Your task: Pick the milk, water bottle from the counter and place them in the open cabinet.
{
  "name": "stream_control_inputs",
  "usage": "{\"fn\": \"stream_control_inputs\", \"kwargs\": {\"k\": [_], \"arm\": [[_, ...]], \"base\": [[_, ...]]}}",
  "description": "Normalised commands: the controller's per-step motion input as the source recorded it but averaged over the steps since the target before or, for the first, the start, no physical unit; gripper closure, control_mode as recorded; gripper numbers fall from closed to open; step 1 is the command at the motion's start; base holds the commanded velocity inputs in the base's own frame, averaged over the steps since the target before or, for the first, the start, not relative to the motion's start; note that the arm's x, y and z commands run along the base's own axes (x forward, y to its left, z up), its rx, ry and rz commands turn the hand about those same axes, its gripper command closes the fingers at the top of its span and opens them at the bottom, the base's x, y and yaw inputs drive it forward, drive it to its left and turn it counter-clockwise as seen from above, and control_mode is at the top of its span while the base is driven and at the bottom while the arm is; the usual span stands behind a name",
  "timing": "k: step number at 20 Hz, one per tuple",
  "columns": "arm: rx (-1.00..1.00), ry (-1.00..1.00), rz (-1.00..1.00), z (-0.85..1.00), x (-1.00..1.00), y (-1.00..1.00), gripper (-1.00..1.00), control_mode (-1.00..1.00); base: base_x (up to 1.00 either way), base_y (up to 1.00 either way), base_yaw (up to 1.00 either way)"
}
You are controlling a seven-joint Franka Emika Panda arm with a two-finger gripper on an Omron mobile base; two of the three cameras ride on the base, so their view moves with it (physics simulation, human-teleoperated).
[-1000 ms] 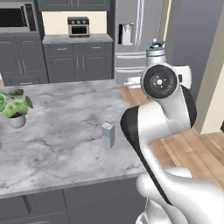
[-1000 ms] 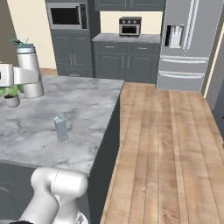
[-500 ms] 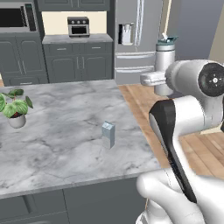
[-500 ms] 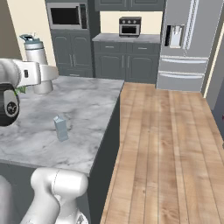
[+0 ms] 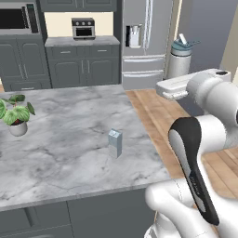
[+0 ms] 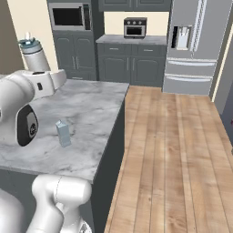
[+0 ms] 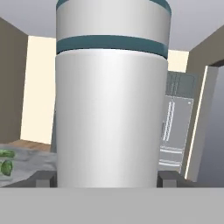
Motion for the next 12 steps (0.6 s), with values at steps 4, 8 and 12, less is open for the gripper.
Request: {"fn": "stream_control_inputs", "kwargs": {"k": [4, 8, 12], "arm": [[0.00, -0.03, 0.10, 0.01, 0.12, -0.02, 1.00, -1.00], [0.00, -0.04, 0.05, 0.00, 0.07, 0.00, 1.00, 1.00], [0.00, 0.00, 0.00, 0.00, 0.00, 0.00, 1.00, 1.00]], "base": [[0.00, 0.00, 0.00], [0.03, 0.00, 0.02], [0.19, 0.00, 0.00]]}}
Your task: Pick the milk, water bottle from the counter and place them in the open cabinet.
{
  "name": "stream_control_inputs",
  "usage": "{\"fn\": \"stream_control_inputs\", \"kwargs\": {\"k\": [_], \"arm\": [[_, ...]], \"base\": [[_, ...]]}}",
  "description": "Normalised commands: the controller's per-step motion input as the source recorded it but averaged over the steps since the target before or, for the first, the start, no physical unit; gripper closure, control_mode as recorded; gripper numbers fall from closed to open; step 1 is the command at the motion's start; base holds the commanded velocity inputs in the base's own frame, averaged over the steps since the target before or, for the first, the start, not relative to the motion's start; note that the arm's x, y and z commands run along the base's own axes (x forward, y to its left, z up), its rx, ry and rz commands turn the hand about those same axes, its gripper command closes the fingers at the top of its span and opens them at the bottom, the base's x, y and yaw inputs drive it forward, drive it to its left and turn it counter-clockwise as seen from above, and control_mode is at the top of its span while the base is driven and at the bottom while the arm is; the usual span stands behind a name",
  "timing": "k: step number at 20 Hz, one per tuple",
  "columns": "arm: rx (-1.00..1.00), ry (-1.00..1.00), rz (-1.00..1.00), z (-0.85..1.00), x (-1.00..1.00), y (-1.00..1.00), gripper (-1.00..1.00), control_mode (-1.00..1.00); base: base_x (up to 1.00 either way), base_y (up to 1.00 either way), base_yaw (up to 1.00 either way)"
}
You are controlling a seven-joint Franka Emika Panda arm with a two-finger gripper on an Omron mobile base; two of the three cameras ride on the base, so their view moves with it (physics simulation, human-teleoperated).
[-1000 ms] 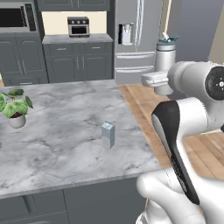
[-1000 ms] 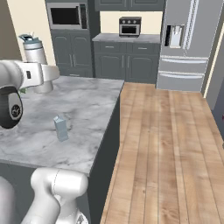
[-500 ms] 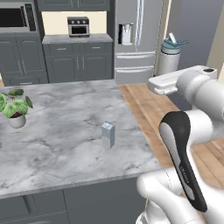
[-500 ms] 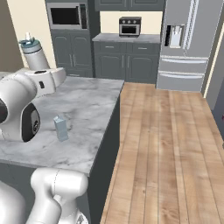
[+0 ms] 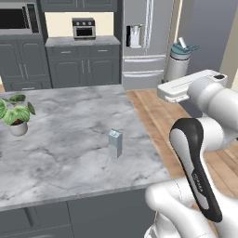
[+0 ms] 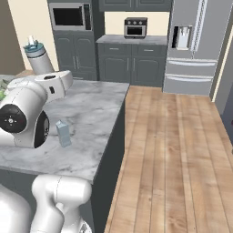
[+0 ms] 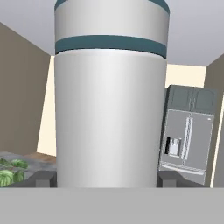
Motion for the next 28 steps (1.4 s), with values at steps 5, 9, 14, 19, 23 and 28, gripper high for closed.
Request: {"fn": "stream_control_inputs", "kwargs": {"k": [5, 9, 14, 19, 23, 28], "arm": [[0.00, 0.00, 0.00, 0.00, 0.00, 0.00, 1.00, 1.00], [0.00, 0.00, 0.00, 0.00, 0.00, 0.00, 1.00, 1.00], [0.00, 0.00, 0.00, 0.00, 0.00, 0.00, 1.00, 1.00], [0.00, 0.00, 0.00, 0.00, 0.00, 0.00, 1.00, 1.00], [0.00, 0.00, 0.00, 0.00, 0.00, 0.00, 1.00, 1.00], [0.00, 0.00, 0.00, 0.00, 0.00, 0.00, 1.00, 1.00]], "base": [[0.01, 0.00, 0.00], [-0.71, -0.13, -0.12], [-0.99, -0.46, -0.36], [-0.38, -0.62, -0.52], [-0.05, -0.56, -0.63], [-0.05, -0.50, -0.68]]}}
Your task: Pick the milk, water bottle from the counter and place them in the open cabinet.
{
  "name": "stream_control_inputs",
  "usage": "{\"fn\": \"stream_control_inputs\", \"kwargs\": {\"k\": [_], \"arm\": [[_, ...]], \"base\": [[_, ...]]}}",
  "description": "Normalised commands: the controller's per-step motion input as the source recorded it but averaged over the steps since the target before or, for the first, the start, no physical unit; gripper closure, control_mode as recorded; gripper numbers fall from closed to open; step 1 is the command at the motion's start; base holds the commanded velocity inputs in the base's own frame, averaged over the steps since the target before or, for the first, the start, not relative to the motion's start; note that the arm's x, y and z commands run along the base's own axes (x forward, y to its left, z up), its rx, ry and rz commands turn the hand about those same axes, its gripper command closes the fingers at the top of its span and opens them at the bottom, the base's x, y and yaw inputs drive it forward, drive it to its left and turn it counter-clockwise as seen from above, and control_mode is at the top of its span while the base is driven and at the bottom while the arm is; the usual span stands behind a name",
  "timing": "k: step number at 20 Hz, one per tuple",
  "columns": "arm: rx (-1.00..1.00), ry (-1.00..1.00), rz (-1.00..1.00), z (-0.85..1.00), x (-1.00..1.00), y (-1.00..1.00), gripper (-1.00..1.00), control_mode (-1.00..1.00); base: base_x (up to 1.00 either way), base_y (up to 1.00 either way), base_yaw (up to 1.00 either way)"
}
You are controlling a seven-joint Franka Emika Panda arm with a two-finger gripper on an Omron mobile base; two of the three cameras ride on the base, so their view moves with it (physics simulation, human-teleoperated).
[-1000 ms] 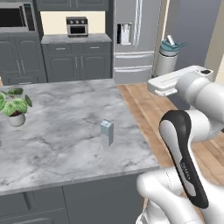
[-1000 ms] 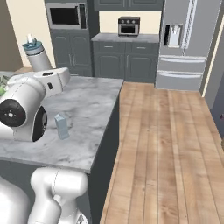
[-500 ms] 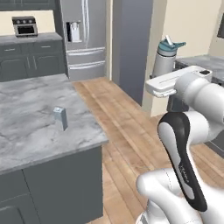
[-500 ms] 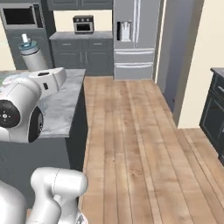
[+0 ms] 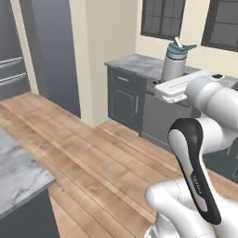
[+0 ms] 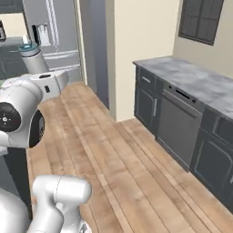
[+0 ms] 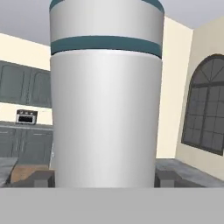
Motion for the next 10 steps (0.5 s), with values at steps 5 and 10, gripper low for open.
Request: {"fn": "stream_control_inputs", "kwargs": {"k": [5, 10], "arm": [[0.00, 0.00, 0.00, 0.00, 0.00, 0.00, 1.00, 1.00], [0.00, 0.00, 0.00, 0.00, 0.00, 0.00, 1.00, 1.00]], "base": [[-0.14, -0.43, -0.69], [-0.15, -0.42, -0.66]]}}
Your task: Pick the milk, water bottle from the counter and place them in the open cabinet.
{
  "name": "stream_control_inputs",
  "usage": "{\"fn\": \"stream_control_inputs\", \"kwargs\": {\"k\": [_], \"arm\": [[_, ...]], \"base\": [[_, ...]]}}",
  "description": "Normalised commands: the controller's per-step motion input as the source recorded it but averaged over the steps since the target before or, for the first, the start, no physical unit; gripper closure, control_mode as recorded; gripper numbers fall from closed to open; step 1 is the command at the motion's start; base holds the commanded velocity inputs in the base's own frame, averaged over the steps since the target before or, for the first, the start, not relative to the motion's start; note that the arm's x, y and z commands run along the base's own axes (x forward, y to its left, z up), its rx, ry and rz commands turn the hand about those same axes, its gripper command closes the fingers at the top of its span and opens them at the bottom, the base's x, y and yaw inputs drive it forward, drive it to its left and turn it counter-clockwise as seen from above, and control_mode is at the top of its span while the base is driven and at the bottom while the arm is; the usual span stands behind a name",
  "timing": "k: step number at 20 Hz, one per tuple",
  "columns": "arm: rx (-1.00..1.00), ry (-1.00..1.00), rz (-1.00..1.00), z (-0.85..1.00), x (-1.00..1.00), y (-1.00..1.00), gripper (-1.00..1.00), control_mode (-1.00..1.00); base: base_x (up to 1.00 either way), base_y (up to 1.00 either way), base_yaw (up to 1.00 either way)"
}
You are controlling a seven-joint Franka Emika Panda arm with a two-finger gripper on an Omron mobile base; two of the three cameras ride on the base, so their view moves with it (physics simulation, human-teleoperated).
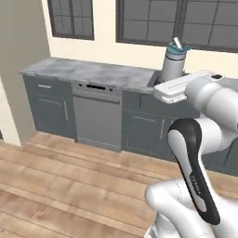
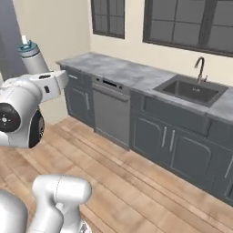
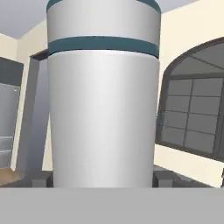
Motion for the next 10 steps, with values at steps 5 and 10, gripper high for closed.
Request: {"fn": "stream_control_inputs", "kwargs": {"k": [5, 10], "arm": [[0.00, 0.00, 0.00, 0.00, 0.00, 0.00, 1.00, 1.00], [0.00, 0.00, 0.00, 0.00, 0.00, 0.00, 1.00, 1.00]], "base": [[-0.17, -0.51, -0.63], [-0.21, -0.51, -0.62]]}}
